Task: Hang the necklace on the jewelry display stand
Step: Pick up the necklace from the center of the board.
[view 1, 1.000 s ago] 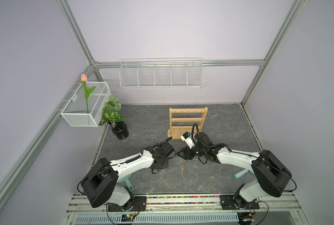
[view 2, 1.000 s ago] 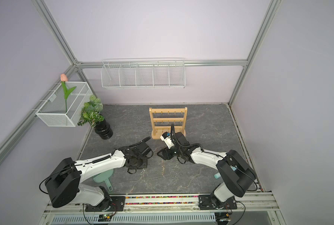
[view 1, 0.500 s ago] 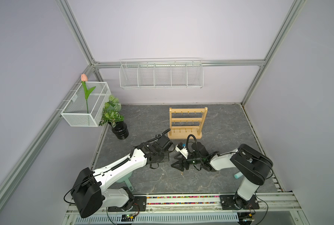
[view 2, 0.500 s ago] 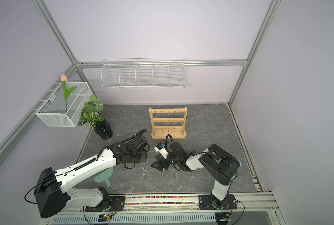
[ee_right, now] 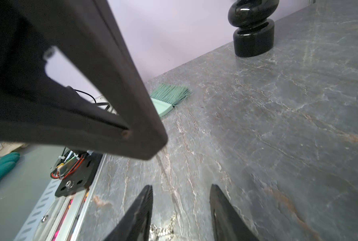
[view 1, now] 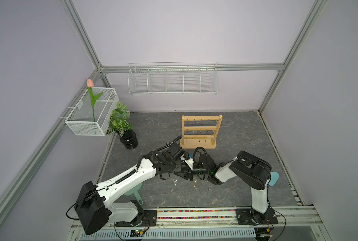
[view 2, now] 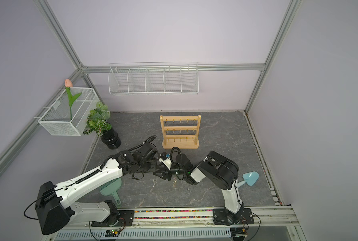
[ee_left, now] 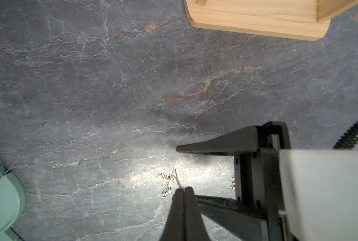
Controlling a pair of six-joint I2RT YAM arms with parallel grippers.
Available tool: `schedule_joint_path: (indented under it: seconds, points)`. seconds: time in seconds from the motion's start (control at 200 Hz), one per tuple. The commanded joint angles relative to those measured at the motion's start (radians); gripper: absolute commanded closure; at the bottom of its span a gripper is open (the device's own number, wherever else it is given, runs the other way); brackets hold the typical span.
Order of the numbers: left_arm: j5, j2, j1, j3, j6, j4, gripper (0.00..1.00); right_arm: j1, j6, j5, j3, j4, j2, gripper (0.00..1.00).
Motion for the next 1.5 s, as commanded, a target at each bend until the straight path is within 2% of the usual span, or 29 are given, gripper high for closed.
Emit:
schedule_joint_path:
  seconds: [0.0,0.275,0.705,0.9,1.05,1.305,1.495]
  points:
    - [-0.029,-0.011,0.004,0.039,-0.004,-0.02,1.0,0.01,-0.013,-0.013,0.012,0.048,0.018,0.6]
    - [-0.044,-0.012,0.004,0.045,-0.005,-0.03,1.0,0.013,0.0,-0.029,0.03,0.037,0.045,0.7]
    - [-0.05,-0.018,0.009,0.034,0.0,-0.012,1.0,0.022,0.022,-0.057,0.051,0.029,0.065,0.78]
    - [-0.058,-0.028,0.017,0.027,-0.001,-0.018,1.0,0.021,0.024,-0.051,0.045,0.028,0.065,0.89]
    - [-0.062,-0.032,0.021,0.021,0.0,-0.015,1.0,0.022,0.022,-0.044,0.039,0.025,0.057,0.93]
    - [-0.059,-0.031,0.024,0.008,-0.003,-0.008,1.0,0.022,0.039,-0.053,0.038,0.024,0.047,0.93]
    - [0.0,-0.008,0.062,-0.025,-0.021,0.049,1.0,0.025,0.119,-0.089,0.062,-0.064,-0.023,0.93]
